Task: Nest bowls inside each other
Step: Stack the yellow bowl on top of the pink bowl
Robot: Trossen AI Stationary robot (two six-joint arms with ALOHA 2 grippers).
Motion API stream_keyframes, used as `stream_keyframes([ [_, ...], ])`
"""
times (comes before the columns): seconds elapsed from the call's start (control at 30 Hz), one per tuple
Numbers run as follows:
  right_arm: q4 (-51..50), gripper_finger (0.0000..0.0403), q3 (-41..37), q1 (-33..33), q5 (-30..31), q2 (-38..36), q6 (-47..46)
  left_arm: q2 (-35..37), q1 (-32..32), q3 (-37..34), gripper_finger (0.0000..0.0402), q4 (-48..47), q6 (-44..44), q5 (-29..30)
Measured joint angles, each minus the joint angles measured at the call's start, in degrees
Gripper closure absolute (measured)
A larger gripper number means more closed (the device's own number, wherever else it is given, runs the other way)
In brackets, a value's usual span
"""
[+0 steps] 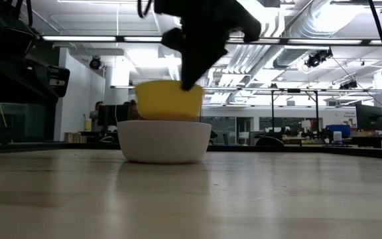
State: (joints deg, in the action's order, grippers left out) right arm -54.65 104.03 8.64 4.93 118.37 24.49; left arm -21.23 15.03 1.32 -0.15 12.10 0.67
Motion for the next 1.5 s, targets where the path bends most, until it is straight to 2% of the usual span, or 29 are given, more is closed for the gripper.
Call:
stream_keyframes([
  [1.2,3.43,0.0399,0.07,-0.12,-3.59,3.08,2.78,0.00,0.00,-0.02,0.0320,0.00,0.00,0.00],
  [1.5,3.40,0.0377,0.07,-0.21,-3.59,3.06,3.79,0.00,0.00,0.00,0.0320,0.00,0.00,0.00],
])
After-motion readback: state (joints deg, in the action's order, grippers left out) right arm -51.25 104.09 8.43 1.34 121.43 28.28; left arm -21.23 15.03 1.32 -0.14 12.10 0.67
